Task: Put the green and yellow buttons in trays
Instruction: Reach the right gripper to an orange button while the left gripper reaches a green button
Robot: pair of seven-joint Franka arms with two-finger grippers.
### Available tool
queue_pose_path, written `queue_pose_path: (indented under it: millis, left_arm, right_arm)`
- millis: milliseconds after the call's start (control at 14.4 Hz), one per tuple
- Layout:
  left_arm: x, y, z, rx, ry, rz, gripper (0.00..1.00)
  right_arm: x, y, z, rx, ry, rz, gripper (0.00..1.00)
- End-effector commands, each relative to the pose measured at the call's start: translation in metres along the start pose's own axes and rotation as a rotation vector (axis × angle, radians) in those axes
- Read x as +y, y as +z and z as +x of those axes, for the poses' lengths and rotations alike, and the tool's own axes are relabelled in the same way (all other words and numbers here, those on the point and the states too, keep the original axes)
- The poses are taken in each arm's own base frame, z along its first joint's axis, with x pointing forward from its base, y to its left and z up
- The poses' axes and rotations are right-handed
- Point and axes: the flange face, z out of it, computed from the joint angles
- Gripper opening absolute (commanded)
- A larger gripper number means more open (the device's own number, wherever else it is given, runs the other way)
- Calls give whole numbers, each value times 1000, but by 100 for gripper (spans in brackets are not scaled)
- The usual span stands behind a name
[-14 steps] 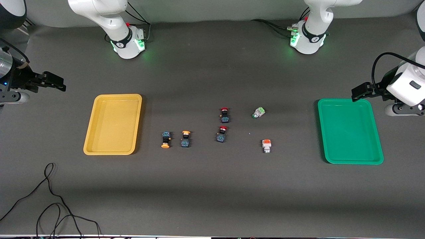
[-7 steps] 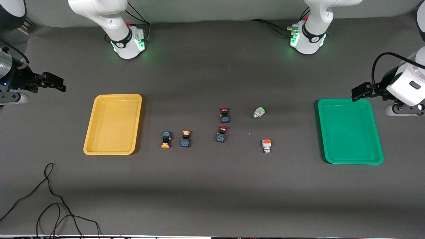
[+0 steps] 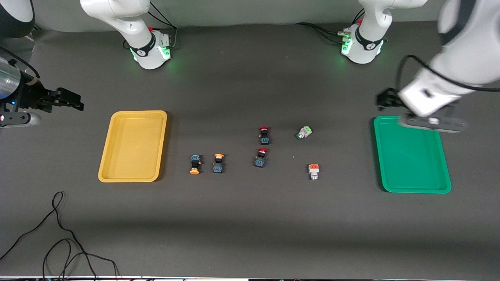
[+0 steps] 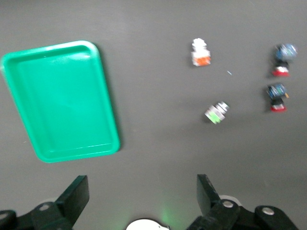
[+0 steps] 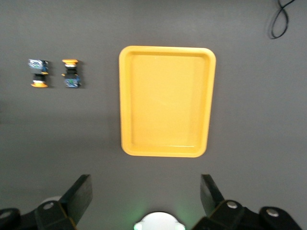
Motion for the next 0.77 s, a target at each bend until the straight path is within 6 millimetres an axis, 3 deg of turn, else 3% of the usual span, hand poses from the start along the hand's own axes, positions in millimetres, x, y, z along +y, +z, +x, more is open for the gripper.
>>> queue_pose_path:
  millis: [0,209,418,557,697]
  left_arm:
    - [70,11,-13,-29,120,13,100]
    - [141,16,-26,-33,220,-87,100]
    - [191,20,-30,13,294,-140,100]
    - [217,45,-32,23,341,-131,100]
    - [227,82,-32,40,351,-122,100]
  right_arm:
    - [-45,0,15,-14,27,14,100]
    - [-109,25,33,-33,78,28,100]
    - [-141,65,60,-39,91,66,100]
    - [-164,99,77,-35,144,59,100]
    - [-187,141,86,-25,132,48,100]
